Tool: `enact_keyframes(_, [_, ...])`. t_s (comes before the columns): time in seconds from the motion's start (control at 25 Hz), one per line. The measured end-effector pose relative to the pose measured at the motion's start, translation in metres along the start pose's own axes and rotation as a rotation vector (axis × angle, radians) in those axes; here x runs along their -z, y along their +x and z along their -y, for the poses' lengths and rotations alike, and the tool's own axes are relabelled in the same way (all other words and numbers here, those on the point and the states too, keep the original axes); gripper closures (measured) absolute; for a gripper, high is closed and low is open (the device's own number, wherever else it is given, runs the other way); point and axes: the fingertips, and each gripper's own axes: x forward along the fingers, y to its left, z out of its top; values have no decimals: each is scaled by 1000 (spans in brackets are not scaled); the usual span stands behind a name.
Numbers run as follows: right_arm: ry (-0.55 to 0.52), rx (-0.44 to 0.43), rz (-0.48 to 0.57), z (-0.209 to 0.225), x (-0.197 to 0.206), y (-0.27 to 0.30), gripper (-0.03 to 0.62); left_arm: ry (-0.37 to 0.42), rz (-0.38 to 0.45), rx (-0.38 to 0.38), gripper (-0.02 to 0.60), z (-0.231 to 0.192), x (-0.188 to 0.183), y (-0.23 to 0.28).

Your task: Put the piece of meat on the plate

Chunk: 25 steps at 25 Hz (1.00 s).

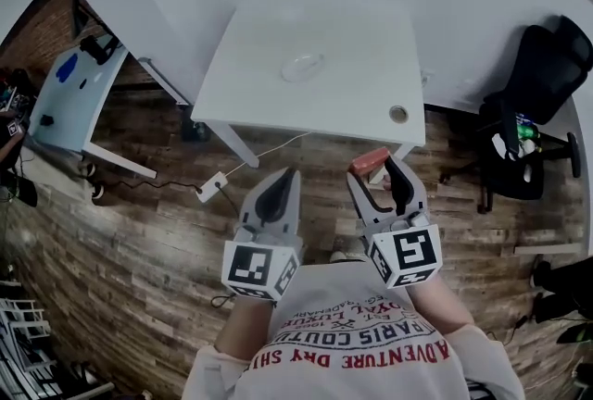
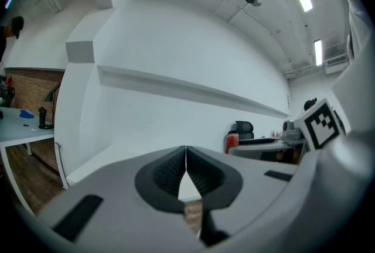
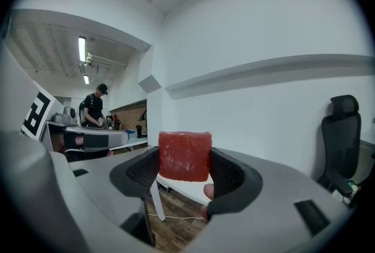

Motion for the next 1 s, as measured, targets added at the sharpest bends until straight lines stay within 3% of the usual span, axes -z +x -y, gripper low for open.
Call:
enact_keyframes(0.48, [14, -3, -41, 32, 10, 52, 321, -42, -39, 17, 574, -25, 13, 61])
enact_keyframes(0.76, [14, 54, -50, 52, 5, 131, 321, -24, -40, 74, 573, -81, 7, 132])
enact_keyframes(1.0, [20, 110, -70, 52, -10, 218, 321, -26, -35, 135, 574, -157, -13, 191])
